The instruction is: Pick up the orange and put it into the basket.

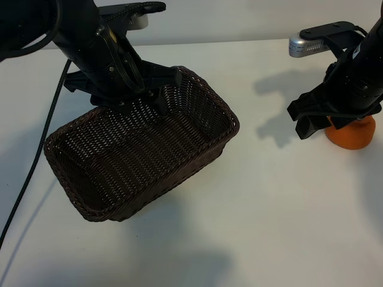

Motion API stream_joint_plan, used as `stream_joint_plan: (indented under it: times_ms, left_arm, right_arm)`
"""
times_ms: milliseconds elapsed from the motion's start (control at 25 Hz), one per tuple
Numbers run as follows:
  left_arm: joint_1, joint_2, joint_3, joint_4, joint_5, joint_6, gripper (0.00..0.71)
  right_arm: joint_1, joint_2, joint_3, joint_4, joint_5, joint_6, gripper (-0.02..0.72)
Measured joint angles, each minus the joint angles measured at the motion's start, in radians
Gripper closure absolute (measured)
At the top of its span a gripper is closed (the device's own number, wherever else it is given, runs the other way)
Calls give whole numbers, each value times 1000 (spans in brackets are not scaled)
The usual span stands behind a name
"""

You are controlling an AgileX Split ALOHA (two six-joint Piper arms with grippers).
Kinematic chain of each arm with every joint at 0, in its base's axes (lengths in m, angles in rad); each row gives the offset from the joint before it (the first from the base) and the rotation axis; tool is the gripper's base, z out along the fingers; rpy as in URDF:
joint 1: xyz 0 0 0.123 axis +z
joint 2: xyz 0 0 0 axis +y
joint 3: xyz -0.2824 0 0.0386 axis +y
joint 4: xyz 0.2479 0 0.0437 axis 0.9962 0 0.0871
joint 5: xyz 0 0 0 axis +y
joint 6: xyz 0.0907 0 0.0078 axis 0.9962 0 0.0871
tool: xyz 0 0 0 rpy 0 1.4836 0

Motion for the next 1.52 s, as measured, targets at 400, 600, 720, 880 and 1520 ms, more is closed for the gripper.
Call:
stream_joint_plan:
  times_ms: [400, 600, 720, 880, 1520]
  left_arm:
    - [0, 0, 0, 0, -1, 0, 145]
    - [0, 0, 0, 0, -1, 0, 145]
    - [0, 0, 0, 0, -1, 0, 145]
    - [0, 0, 0, 0, -1, 0, 145]
    - [0, 0, 0, -5, -94, -31, 145]
  right_arm:
    - [0, 0, 0, 0, 0, 0, 107]
    - [0, 0, 0, 0, 0, 0, 107]
    - [0, 0, 0, 0, 0, 0, 107]
    - [0, 0, 0, 0, -1, 0, 107]
    - [0, 0, 0, 0, -10, 0, 108]
